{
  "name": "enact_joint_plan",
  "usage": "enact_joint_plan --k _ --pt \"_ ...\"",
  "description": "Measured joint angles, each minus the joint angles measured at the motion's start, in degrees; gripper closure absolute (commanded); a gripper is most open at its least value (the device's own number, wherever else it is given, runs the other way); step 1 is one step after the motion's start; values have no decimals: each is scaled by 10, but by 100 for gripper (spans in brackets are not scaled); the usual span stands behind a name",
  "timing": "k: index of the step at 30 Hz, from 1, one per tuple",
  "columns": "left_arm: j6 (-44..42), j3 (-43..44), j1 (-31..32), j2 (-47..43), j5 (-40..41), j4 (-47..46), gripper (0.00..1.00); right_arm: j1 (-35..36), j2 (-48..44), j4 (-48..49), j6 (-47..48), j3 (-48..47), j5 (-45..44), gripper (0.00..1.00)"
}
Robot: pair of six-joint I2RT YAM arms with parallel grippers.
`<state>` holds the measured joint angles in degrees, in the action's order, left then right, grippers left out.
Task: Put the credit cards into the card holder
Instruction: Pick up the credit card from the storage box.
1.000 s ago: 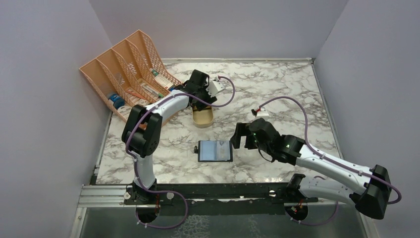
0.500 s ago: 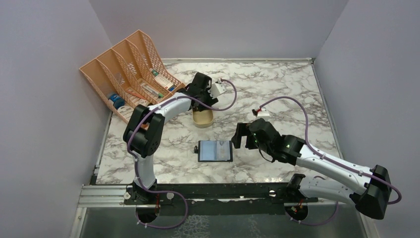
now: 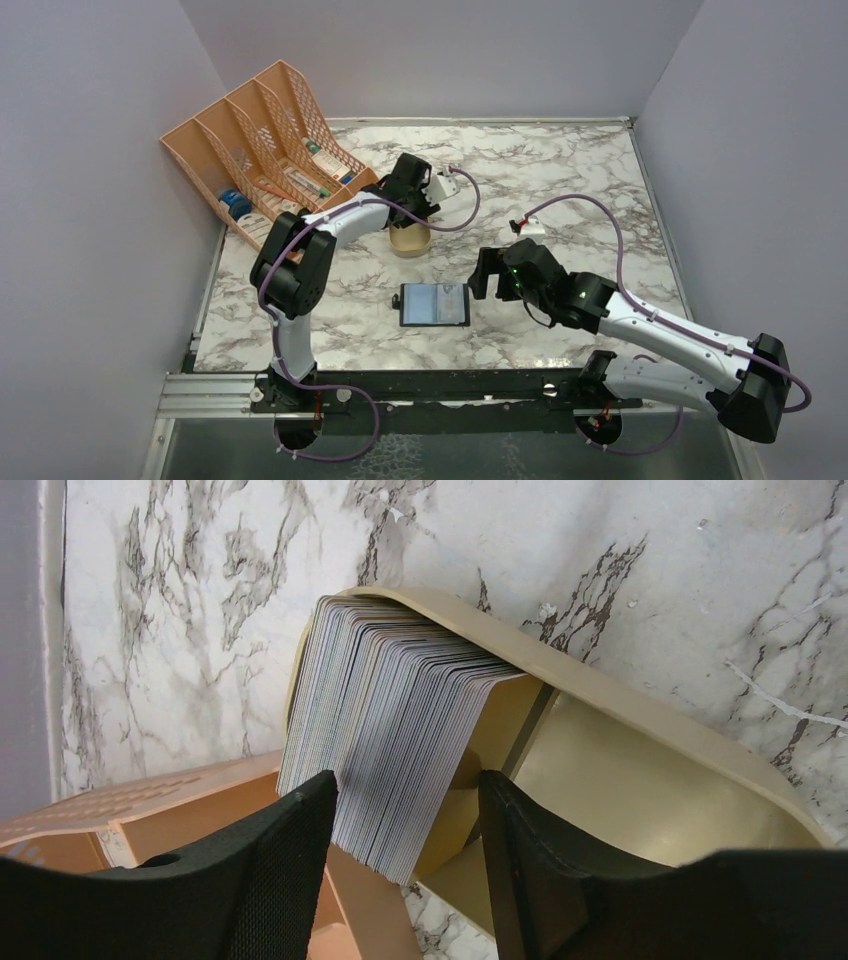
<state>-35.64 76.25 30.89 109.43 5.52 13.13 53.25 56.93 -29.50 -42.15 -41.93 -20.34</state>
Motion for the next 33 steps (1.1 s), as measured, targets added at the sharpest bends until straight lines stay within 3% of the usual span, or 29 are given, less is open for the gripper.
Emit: enact_joint_plan --k 15,33 --pt "-8 0 10 -3 23 -7 53 0 -3 -1 0 0 0 3" --pt "-16 0 21 -11 36 -7 75 0 -2 0 0 0 0 3"
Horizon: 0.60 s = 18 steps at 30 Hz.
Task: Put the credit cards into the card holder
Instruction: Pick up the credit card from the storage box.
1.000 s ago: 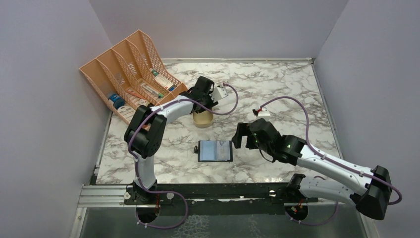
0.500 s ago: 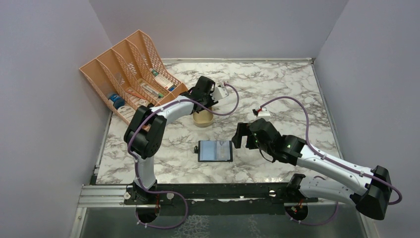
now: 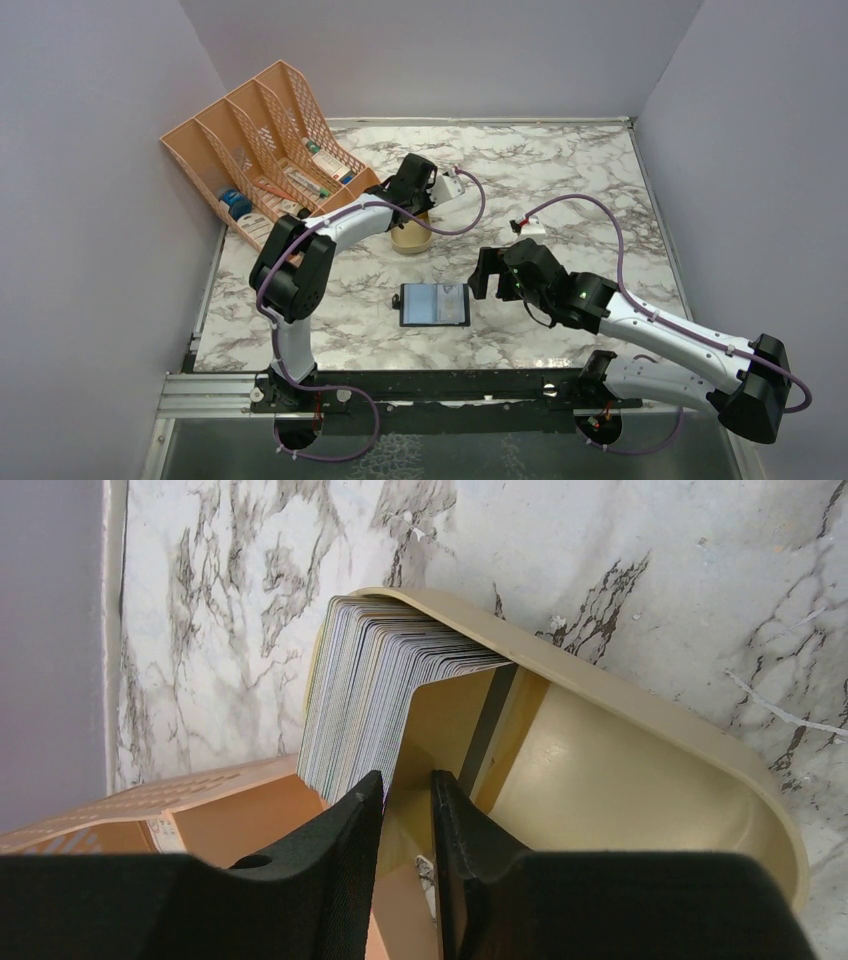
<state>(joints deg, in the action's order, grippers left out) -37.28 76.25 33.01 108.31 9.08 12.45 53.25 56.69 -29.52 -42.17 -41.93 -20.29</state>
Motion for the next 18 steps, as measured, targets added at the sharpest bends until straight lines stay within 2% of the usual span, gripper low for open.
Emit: enact_joint_plan --k 3,11,18 --pt "0 0 2 -3 4 0 78 0 0 0 0 0 0 3" --pt "11 0 7 -22 -4 35 100 0 0 4 0 0 5 3" --pt "50 8 10 -52 -34 81 100 0 0 21 -7 5 31 4"
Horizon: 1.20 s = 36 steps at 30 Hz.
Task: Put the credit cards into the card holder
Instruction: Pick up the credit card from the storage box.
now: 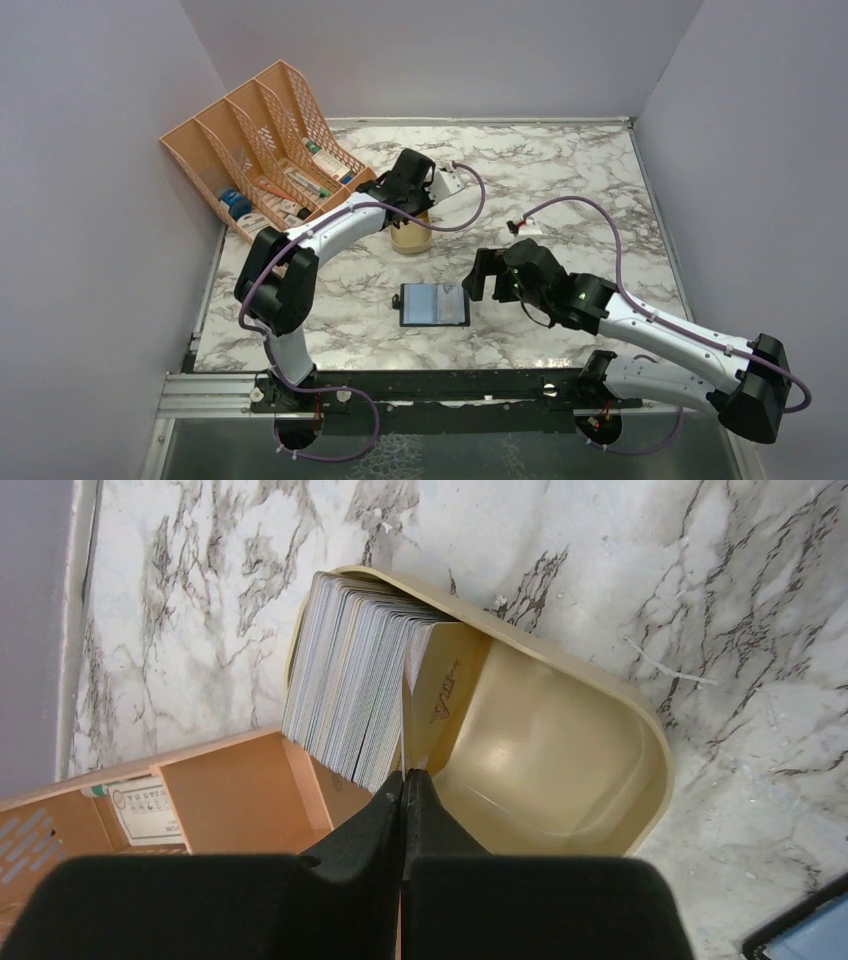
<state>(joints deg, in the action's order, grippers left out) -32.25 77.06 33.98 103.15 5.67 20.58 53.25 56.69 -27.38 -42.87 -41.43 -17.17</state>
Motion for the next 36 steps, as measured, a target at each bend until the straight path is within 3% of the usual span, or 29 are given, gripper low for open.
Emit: enact_joint_plan --k 9,16,21,27,32,36 --pt "104 0 -3 -73 -30 21 100 0 -6 59 -10 30 57 5" --pt "241 -62 -26 -165 -135 4 100 0 -66 163 -24 84 130 11" --pt "380 -171 -89 -251 -275 -69 100 0 -116 236 -47 110 167 22" --pt "573 -298 -139 -313 -439 -212 100 0 -159 297 -60 116 193 48" --pt "710 -375 -138 -364 -530 -318 100 0 -150 312 -76 116 209 57" --pt "785 -404 -138 -421 -570 -358 100 0 -131 319 -91 116 216 57"
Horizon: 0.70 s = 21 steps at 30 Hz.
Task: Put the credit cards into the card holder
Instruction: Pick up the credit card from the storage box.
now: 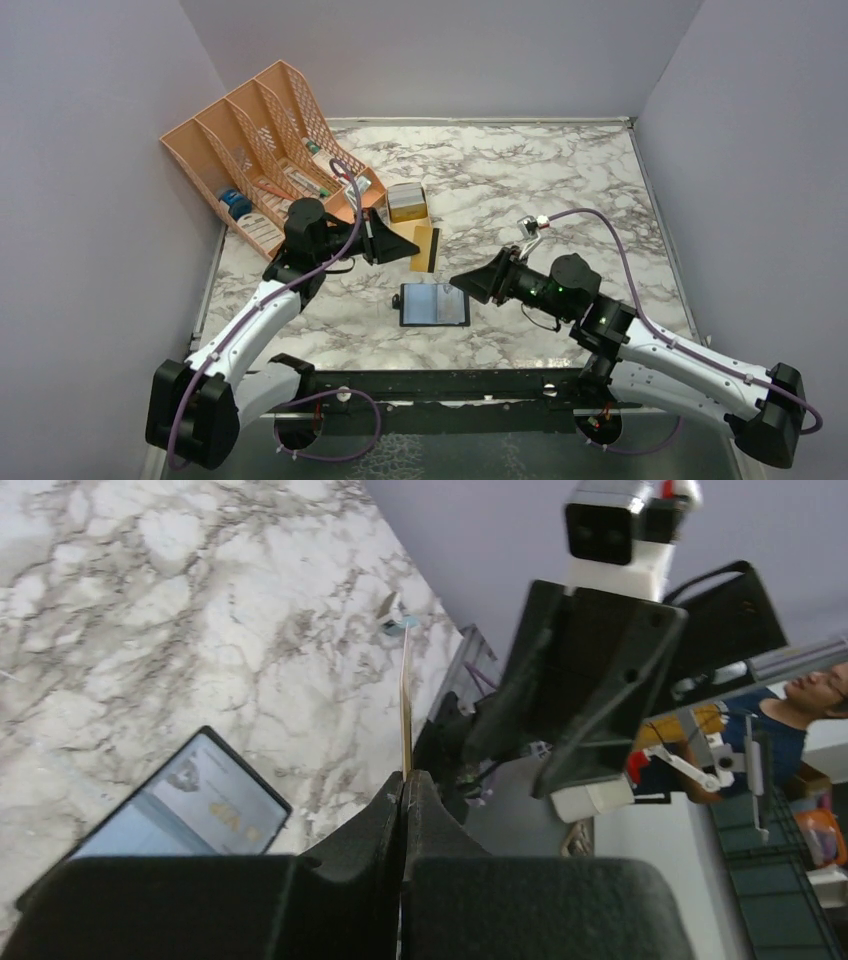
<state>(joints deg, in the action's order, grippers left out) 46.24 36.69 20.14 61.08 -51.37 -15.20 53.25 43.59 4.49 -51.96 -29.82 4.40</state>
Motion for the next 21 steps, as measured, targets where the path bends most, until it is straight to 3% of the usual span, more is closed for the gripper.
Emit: enact_joint_plan --k 7,21 --pt "79 -40 0 -72 -35 -36 100 0 28 39 -17 0 18 56" --pt "146 -92 0 -94 -50 -50 100 0 116 106 -29 3 63 56"
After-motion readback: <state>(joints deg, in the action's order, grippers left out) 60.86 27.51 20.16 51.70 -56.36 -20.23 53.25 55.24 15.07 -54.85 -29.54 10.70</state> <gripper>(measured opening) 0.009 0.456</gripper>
